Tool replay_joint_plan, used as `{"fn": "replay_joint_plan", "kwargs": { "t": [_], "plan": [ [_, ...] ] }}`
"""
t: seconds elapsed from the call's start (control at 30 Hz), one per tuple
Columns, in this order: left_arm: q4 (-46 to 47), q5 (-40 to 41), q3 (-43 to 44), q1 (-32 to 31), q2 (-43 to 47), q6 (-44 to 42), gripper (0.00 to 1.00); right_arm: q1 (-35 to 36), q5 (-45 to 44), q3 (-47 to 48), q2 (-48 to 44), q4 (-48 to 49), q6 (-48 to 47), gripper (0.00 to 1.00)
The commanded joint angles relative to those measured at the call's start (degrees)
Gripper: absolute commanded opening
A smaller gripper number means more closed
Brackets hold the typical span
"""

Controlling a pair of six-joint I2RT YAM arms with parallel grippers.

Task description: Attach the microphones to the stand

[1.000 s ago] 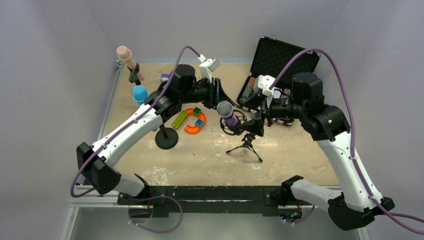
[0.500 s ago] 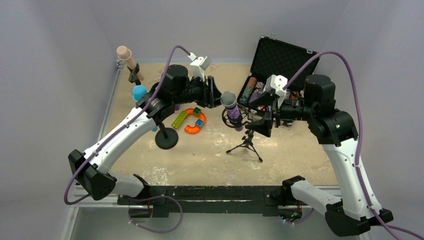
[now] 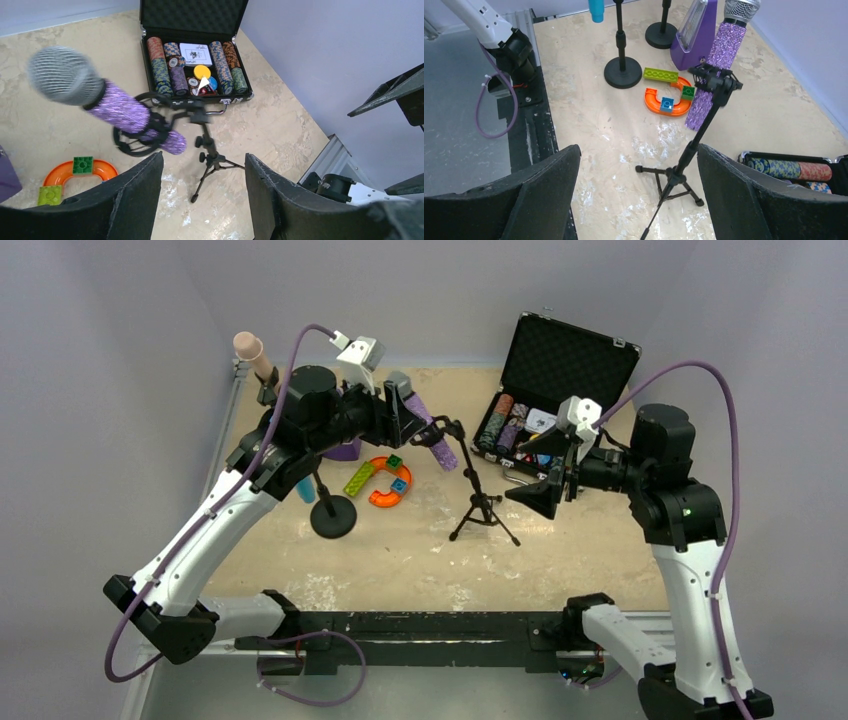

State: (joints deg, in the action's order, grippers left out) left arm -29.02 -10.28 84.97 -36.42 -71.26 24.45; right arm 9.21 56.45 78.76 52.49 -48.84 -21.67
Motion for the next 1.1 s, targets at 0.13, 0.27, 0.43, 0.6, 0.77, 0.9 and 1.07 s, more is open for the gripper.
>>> {"fn": "replay_joint_plan", "kwargs": {
  "t": [0.13, 0.27, 0.43, 0.6, 0.77, 0.9, 1.07],
  "plan": [
    [-0.2, 1.6, 0.6, 0.4, 1.5, -2.1, 0.65, -0.9, 2.6, -0.3, 0.0, 1.9, 1.0, 0.9],
    [0.8, 1.1, -0.8, 0.5, 1.5, -1.6, 0.65, -1.0, 3.3, -0.9, 0.4, 1.9, 0.8, 0.89],
    [0.6, 0.7, -1.0, 0.5, 1.4, -2.0, 0.65, -0.7, 4.2, -2.7, 2.8, -4.2, -8.6, 0.9],
    [-1.2, 0.0, -0.7, 0.4, 3.0, -3.3, 0.65, 0.4, 1.5, -7.4, 4.5, -5.8, -19.8, 0.89],
    [-1.5, -1.6, -3.6, 0.5, 7.5, -4.8, 0.65, 1.3, -0.6, -10.6, 6.8, 0.6, -16.6, 0.88],
    [-1.8, -3.1, -6.6, 0.4, 12.1, -6.3, 0.66, 1.8, -1.9, -11.1, 11.0, 7.0, -8.7, 0.86],
    [-2.4, -3.9, -12.5, 0.5, 19.1, -7.2, 0.73, 2.1, -2.6, -8.9, 15.0, 10.9, -3.2, 0.85]
  ]
}}
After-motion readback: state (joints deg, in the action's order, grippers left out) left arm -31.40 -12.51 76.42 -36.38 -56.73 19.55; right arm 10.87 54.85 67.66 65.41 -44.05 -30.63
